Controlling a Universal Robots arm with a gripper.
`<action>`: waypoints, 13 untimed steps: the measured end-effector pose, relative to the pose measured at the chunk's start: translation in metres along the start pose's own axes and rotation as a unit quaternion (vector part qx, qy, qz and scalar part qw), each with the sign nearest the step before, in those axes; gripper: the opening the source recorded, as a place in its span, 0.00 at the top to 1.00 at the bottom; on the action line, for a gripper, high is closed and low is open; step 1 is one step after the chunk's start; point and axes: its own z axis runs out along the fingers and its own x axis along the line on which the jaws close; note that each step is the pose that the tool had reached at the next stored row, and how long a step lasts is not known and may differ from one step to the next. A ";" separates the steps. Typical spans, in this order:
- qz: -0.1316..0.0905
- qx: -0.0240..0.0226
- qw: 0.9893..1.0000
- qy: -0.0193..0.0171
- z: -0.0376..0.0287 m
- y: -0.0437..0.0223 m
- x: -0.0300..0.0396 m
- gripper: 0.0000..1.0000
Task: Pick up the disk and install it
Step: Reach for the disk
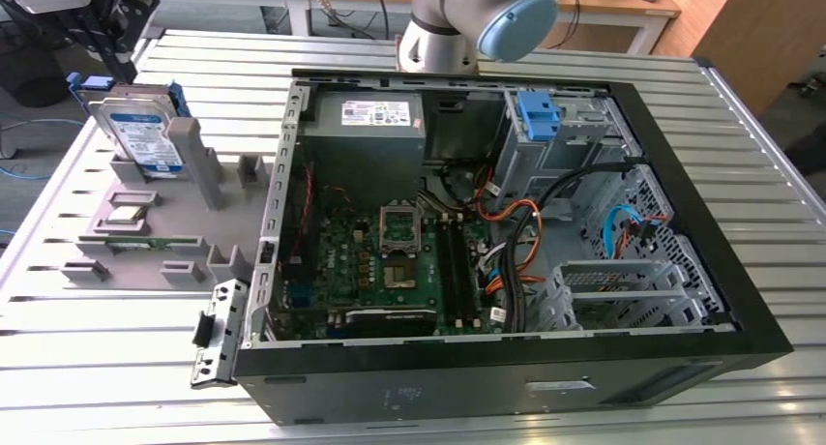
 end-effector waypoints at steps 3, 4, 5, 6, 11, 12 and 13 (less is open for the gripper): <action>0.000 0.000 1.000 0.000 0.0000 0.0000 0.0000 0.89; 0.000 0.000 1.000 0.000 0.0001 0.0000 0.0000 0.89; 0.000 0.000 1.000 0.000 0.0000 0.0000 0.0001 0.89; 0.000 0.000 1.000 0.000 0.0001 -0.0001 0.0005 0.89; 0.000 0.000 1.000 0.000 0.0001 -0.0002 0.0020 0.89; 0.000 0.000 1.000 0.000 0.0001 -0.0002 0.0021 0.89; 0.000 0.000 1.000 0.000 0.0000 -0.0003 0.0024 0.89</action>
